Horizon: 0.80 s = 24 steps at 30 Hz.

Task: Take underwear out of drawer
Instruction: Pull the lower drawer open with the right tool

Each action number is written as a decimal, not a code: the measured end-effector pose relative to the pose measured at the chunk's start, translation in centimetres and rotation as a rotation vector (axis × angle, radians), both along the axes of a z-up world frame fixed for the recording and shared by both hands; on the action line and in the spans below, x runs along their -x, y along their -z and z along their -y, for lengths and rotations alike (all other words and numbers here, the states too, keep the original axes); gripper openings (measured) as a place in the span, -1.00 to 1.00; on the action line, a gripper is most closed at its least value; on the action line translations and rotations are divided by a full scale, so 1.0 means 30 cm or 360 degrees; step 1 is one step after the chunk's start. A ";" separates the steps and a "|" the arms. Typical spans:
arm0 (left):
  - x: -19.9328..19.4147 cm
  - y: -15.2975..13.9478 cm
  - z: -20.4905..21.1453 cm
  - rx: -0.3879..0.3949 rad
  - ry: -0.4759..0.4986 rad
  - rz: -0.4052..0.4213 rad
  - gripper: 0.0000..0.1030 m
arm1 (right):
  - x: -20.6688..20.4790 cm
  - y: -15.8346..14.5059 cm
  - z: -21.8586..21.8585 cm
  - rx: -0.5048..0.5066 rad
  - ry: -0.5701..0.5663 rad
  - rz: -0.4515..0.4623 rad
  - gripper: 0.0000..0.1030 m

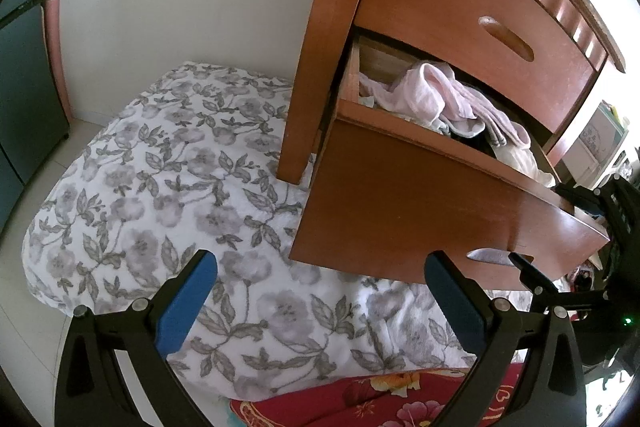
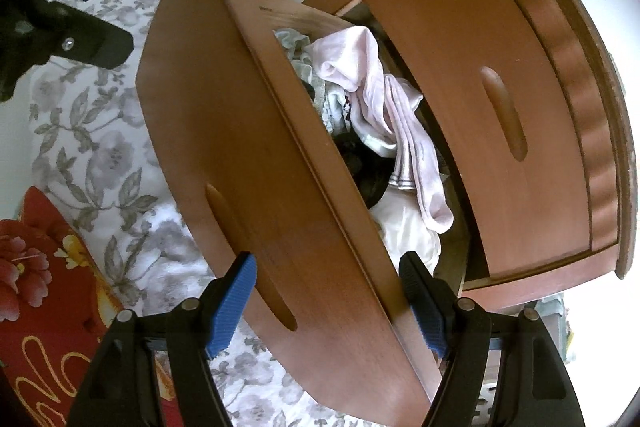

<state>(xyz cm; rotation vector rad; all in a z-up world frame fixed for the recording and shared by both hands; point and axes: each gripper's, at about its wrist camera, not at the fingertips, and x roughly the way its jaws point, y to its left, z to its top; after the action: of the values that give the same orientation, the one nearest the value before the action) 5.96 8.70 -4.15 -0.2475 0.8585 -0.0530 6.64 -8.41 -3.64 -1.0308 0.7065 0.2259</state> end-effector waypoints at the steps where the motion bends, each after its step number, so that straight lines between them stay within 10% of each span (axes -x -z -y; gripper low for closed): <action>1: 0.003 -0.002 -0.004 -0.0002 -0.0004 0.0003 1.00 | 0.001 -0.002 0.001 0.0000 0.0000 0.0003 0.49; 11: 0.026 -0.029 -0.012 -0.0043 -0.0043 0.0009 1.00 | 0.053 -0.081 0.034 -0.0158 0.0026 0.0058 0.54; 24: 0.087 -0.085 0.091 -0.0205 0.0021 0.0024 1.00 | 0.154 -0.264 0.241 -0.0968 0.0438 0.0330 0.58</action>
<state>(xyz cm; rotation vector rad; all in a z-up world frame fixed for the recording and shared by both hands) 3.34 5.98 -1.58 -0.1207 0.8450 -0.0118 2.01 -15.64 4.28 -0.3637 0.5326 0.0816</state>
